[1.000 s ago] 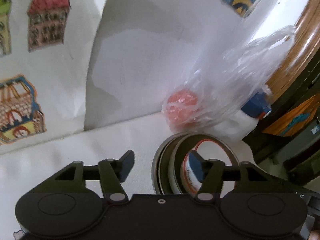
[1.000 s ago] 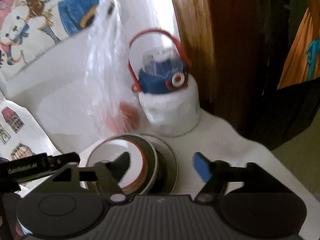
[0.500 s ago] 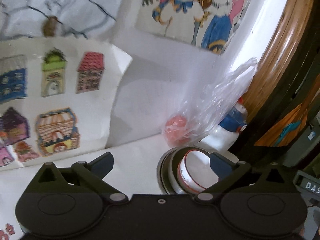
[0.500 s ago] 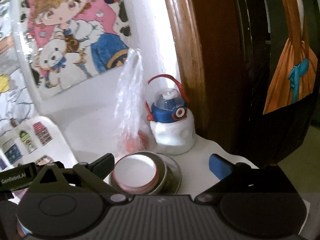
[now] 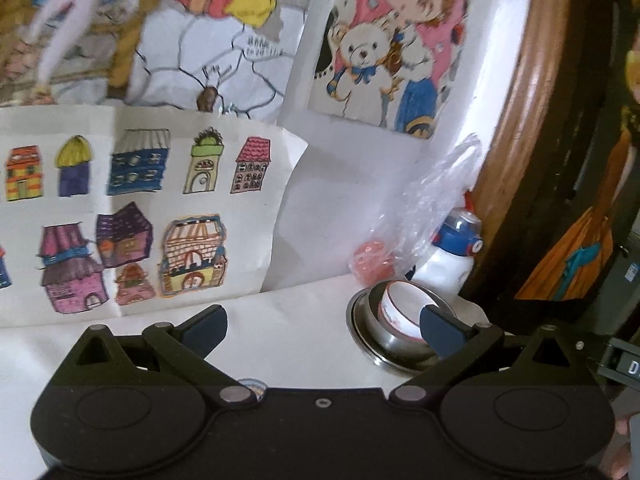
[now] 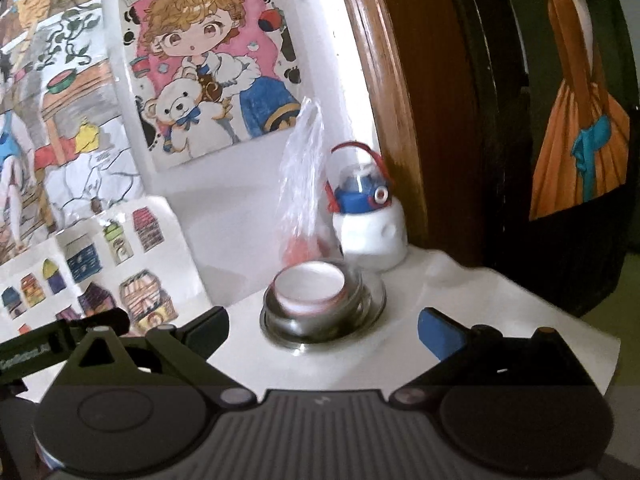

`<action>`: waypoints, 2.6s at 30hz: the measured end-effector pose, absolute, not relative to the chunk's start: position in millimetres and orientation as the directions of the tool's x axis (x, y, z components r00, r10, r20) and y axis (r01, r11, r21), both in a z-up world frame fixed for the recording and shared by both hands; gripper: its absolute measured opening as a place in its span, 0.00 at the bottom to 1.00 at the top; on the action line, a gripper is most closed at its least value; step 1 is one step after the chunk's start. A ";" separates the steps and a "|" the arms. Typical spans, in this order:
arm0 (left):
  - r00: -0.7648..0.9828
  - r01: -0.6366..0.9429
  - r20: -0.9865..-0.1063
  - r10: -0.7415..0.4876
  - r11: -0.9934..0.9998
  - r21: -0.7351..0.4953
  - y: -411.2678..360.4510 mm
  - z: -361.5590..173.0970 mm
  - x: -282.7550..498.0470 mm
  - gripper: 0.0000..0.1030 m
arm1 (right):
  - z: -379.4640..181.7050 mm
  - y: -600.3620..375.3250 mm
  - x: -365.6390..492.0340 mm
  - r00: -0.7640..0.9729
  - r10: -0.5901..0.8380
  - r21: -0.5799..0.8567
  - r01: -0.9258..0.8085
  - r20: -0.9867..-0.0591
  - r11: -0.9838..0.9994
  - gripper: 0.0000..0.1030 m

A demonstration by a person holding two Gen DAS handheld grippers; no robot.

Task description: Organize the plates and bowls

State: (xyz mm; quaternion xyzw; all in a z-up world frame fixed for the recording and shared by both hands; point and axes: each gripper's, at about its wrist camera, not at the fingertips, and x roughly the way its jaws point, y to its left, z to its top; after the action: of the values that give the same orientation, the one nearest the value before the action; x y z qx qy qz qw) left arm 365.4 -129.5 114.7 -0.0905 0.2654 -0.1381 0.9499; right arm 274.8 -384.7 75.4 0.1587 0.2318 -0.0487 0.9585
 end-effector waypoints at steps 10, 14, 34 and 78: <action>0.887 0.235 -0.366 -0.281 0.958 -0.166 -110.3 95.3 279.0 0.99 | 54.0 -357.8 203.4 0.921 -0.062 0.272 0.178 -0.384 0.946 1.00; 0.894 0.220 -0.371 -0.253 0.967 -0.131 -101.1 85.6 253.9 0.99 | 49.9 -343.6 181.1 0.933 -0.065 0.244 0.160 -0.355 0.956 1.00; 0.946 0.058 -0.312 -0.089 0.992 -0.108 -55.2 55.9 125.4 0.99 | 29.3 -283.9 102.2 0.967 0.012 0.134 0.023 -0.253 0.991 1.00; 0.869 0.052 -0.481 -0.112 0.989 -0.136 -6.3 14.3 165.1 0.99 | -9.8 -245.5 116.3 0.905 -0.158 0.196 0.251 -0.396 0.948 1.00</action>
State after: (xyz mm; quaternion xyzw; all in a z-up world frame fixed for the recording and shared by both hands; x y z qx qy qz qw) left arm 165.1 -6.3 14.3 -0.0596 0.2520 -0.0424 0.9649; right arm 116.3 -245.5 -9.8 0.1223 0.1910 -0.1056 0.9682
